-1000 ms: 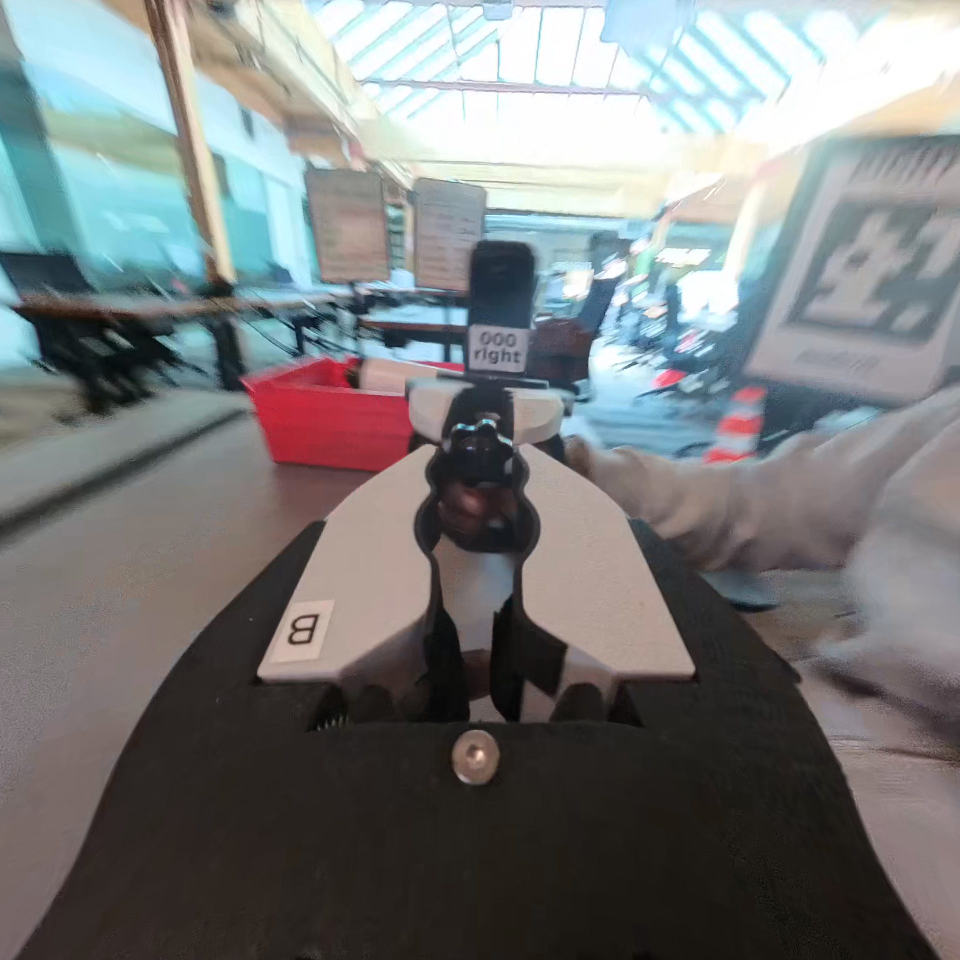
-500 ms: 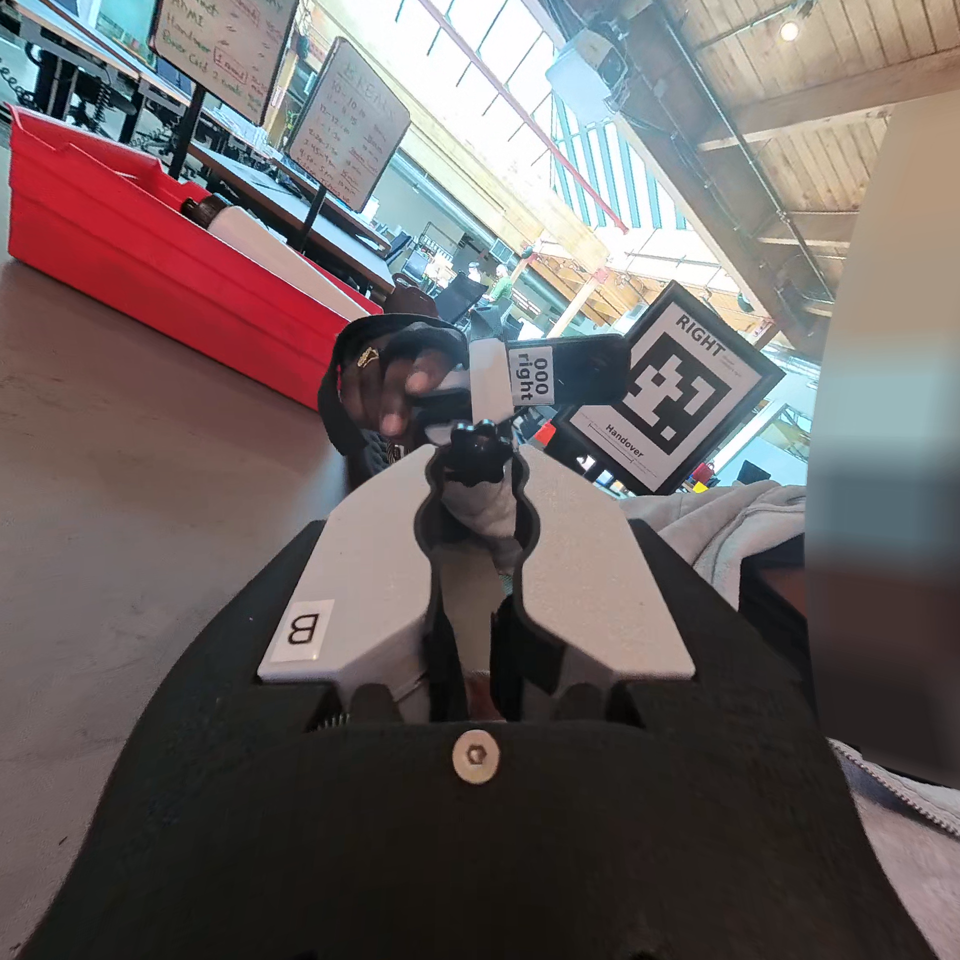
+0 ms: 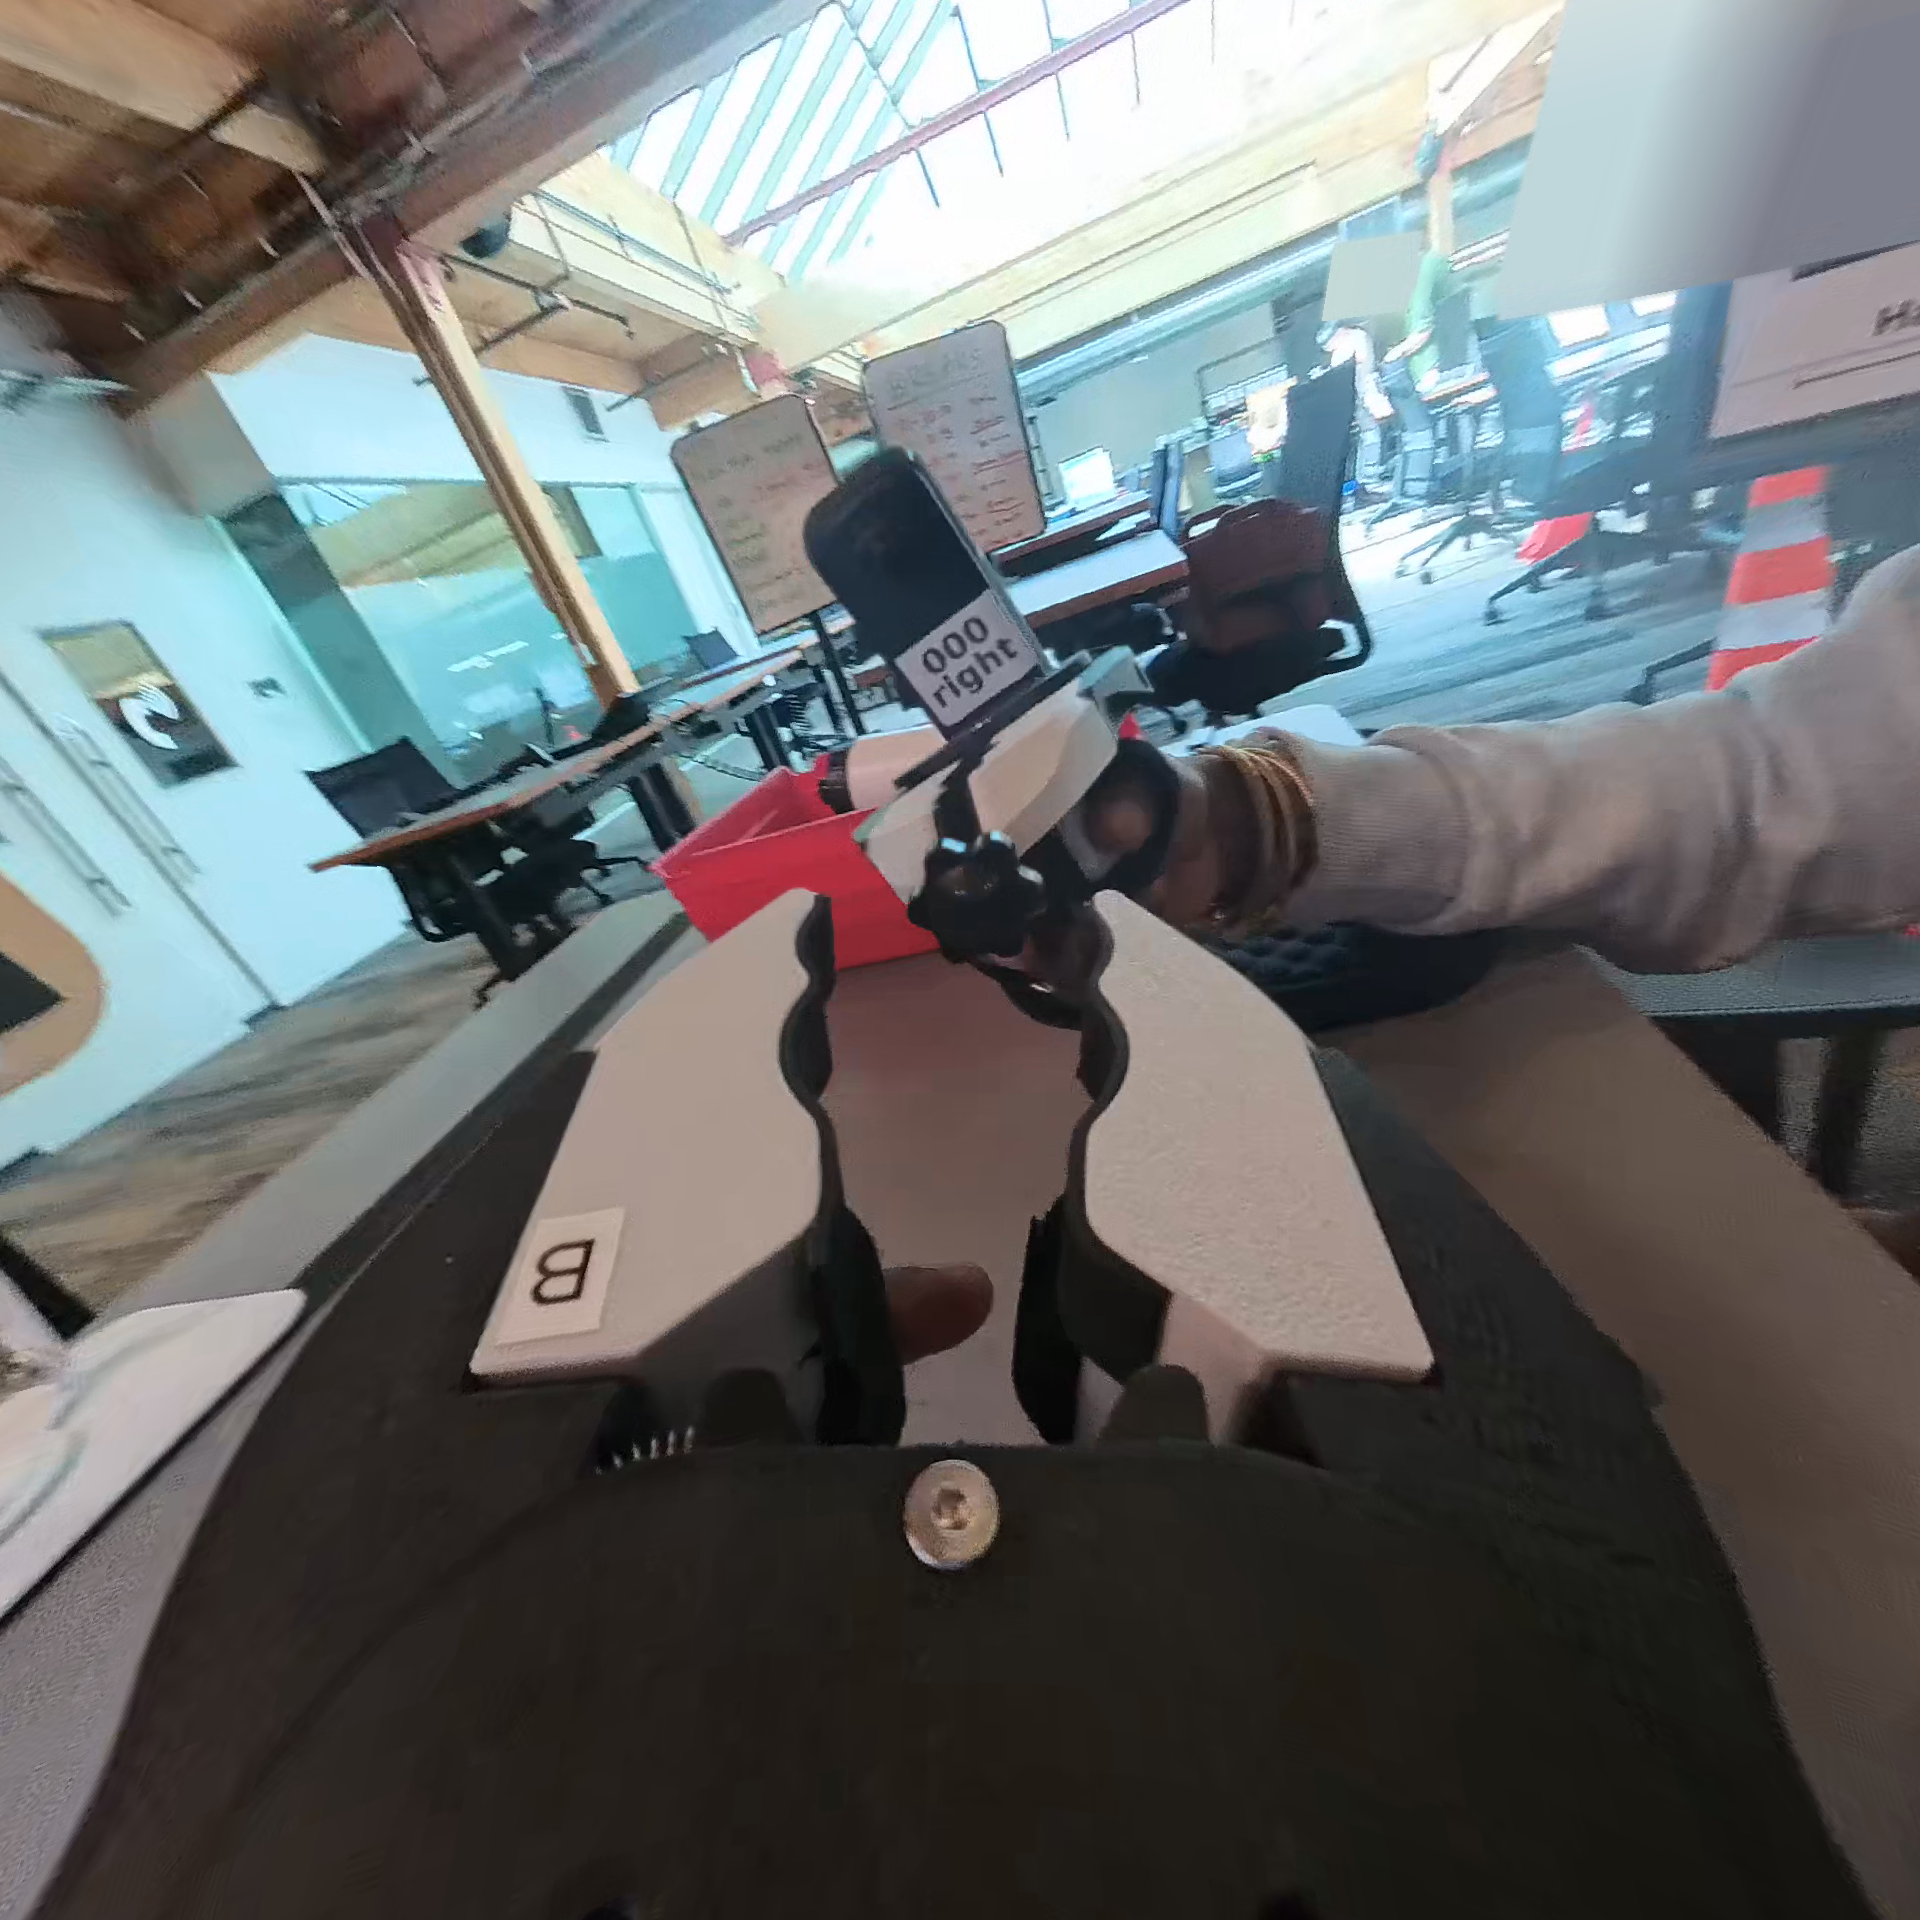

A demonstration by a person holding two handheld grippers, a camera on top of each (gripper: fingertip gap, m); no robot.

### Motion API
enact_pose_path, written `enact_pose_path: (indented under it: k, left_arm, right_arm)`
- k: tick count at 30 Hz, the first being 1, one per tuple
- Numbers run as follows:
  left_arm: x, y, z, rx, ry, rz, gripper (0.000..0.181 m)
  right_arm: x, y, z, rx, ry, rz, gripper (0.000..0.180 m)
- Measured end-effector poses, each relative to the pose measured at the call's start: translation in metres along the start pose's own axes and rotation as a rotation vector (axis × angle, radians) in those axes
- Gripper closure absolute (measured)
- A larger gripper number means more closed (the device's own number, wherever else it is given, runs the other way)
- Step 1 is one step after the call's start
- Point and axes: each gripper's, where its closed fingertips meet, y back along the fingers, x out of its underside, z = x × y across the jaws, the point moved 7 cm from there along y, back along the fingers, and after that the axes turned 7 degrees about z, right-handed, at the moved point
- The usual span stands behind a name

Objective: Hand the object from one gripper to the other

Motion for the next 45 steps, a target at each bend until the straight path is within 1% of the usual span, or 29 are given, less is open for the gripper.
enact_pose_path:
  k: [3, 4, 6, 8, 9, 10, 11, 13, 14, 15, 18, 22, 25, 26, 28, 30, 32, 34, 36, 37, 39, 41, 44, 45]
  left_arm:
    - [0.001, -0.001, -0.002, 0.032, 0.005, 0.020, 0.153]
    - [0.001, -0.001, -0.003, 0.036, 0.003, 0.031, 0.156]
    - [0.001, -0.001, -0.002, 0.049, 0.035, 0.034, 0.156]
    - [0.000, 0.000, 0.000, 0.092, 0.145, 0.020, 0.157]
    - [0.000, 0.001, 0.002, 0.123, 0.230, -0.003, 0.157]
    - [0.000, 0.001, 0.004, 0.170, 0.335, -0.021, 0.157]
    - [0.003, 0.002, 0.006, 0.234, 0.470, -0.020, 0.157]
    - [0.011, 0.003, 0.013, 0.345, 0.768, -0.008, 0.157]
    - [0.014, 0.004, 0.016, 0.390, 0.869, -0.032, 0.157]
    - [0.017, 0.005, 0.017, 0.413, 0.933, -0.043, 0.157]
    - [0.022, 0.004, 0.016, 0.412, 0.956, 0.022, 0.157]
    - [0.019, 0.002, 0.013, 0.446, 0.959, 0.012, 0.157]
    - [0.021, 0.001, 0.011, 0.457, 0.964, 0.033, 0.156]
    - [0.021, 0.001, 0.010, 0.462, 0.963, 0.038, 0.156]
    - [0.021, 0.000, 0.010, 0.457, 0.946, 0.039, 0.157]
    - [0.018, 0.000, 0.010, 0.434, 0.872, 0.015, 0.155]
    - [0.015, -0.001, 0.010, 0.336, 0.716, 0.014, 0.134]
    - [0.011, -0.001, 0.007, 0.217, 0.474, 0.034, 0.127]
    - [0.007, 0.000, 0.004, 0.115, 0.256, 0.022, 0.128]
    - [0.006, 0.000, 0.003, 0.085, 0.184, 0.030, 0.129]
    - [0.006, -0.001, 0.001, 0.062, 0.123, 0.058, 0.133]
    - [0.008, -0.003, 0.001, 0.066, 0.115, 0.072, 0.140]
    - [0.008, -0.003, 0.000, 0.085, 0.128, 0.066, 0.156]
    - [0.008, -0.003, 0.000, 0.090, 0.139, 0.067, 0.156]
  right_arm:
    - [0.001, -0.002, 0.001, 0.004, 0.009, 0.018, 0.174]
    - [0.001, -0.002, 0.001, 0.007, 0.011, 0.023, 0.174]
    - [0.002, -0.003, 0.001, 0.006, 0.014, 0.023, 0.174]
    - [0.001, -0.003, 0.002, 0.023, 0.091, 0.027, 0.173]
    - [0.001, -0.004, 0.003, 0.064, 0.182, 0.025, 0.166]
    - [0.000, -0.003, 0.005, 0.137, 0.311, 0.025, 0.158]
    - [0.000, -0.003, 0.008, 0.224, 0.474, 0.032, 0.154]
    - [0.002, -0.002, 0.018, 0.382, 0.846, 0.069, 0.156]
    - [0.004, -0.003, 0.024, 0.434, 0.996, 0.102, 0.156]
    - [0.007, -0.005, 0.027, 0.462, 1.083, 0.140, 0.155]
    - [0.010, -0.010, 0.027, 0.482, 1.132, 0.183, 0.158]
    - [0.015, -0.012, 0.023, 0.479, 1.143, 0.237, 0.163]
    - [0.016, -0.013, 0.024, 0.479, 1.151, 0.234, 0.169]
    - [0.016, -0.014, 0.024, 0.482, 1.150, 0.233, 0.173]
    - [0.015, -0.013, 0.024, 0.475, 1.130, 0.237, 0.174]
    - [0.012, -0.012, 0.023, 0.463, 1.061, 0.223, 0.174]
    - [0.007, -0.009, 0.020, 0.433, 0.913, 0.177, 0.174]
    - [0.003, -0.005, 0.014, 0.339, 0.640, 0.140, 0.174]
    - [0.002, -0.002, 0.006, 0.224, 0.370, 0.101, 0.174]
    - [0.002, 0.000, 0.004, 0.171, 0.266, 0.084, 0.174]
    - [0.002, 0.001, 0.000, 0.101, 0.127, 0.058, 0.174]
    - [0.004, 0.001, 0.000, 0.065, 0.066, 0.058, 0.174]
    - [0.006, 0.000, -0.001, 0.064, 0.047, 0.074, 0.174]
    - [0.006, 0.000, -0.002, 0.063, 0.047, 0.073, 0.174]
